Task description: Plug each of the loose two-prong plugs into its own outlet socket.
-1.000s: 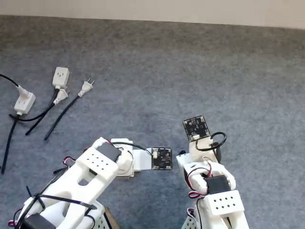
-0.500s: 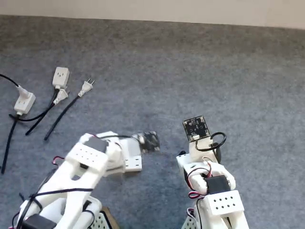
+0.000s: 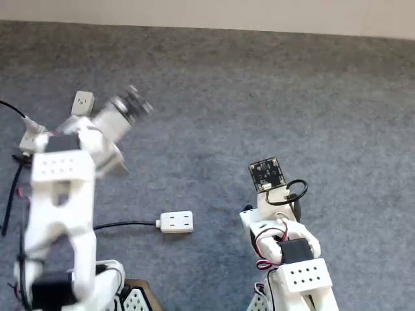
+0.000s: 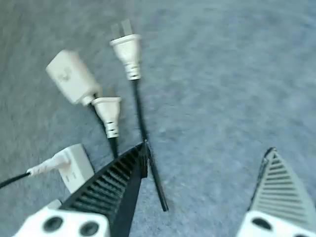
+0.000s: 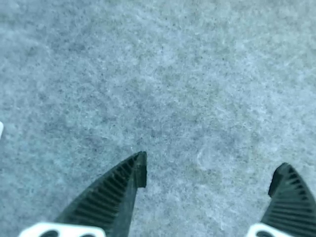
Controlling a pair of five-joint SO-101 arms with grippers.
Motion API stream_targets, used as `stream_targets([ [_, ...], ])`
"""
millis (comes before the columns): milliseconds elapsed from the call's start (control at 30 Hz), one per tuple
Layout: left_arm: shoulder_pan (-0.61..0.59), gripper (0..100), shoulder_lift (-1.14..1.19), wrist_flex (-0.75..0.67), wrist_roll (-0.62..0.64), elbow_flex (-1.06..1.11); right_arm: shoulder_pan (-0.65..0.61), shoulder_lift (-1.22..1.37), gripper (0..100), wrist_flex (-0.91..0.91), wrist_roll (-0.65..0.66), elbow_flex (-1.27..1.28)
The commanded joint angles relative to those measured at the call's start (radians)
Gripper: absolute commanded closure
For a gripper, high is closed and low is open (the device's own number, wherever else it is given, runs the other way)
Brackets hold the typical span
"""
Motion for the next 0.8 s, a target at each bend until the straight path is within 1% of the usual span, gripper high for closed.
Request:
stream_targets([
  [0, -0.125, 70, 0.315, -0.031, 0.137, -0.317, -0.008, -0.015, 62.3, -0.016, 0.011, -0.007],
  [100, -0.142, 72, 0.561, -0.026, 0.149, -0.526, -0.008, -0.015, 62.3, -0.016, 0.011, -0.007],
  [233, -0.134, 73, 0.823, 0.083, 0.147, -0.783, -0.008, -0.016, 62.3, -0.016, 0.011, -0.007],
  [367, -0.119, 73, 0.986, 0.186, 0.147, -0.993, -0.008, -0.016, 62.3, -0.016, 0.011, -0.007],
  [467, -0.116, 73, 1.067, 0.221, 0.147, -1.09, -0.008, -0.016, 62.3, -0.016, 0.028, -0.007],
  [567, -0.119, 73, 1.139, 0.224, 0.147, -1.148, -0.008, -0.016, 62.3, -0.016, 0.041, -0.007],
  [767, -0.114, 73, 1.233, 0.221, 0.147, -1.175, -0.008, -0.016, 62.3, -0.016, 0.041, -0.007],
])
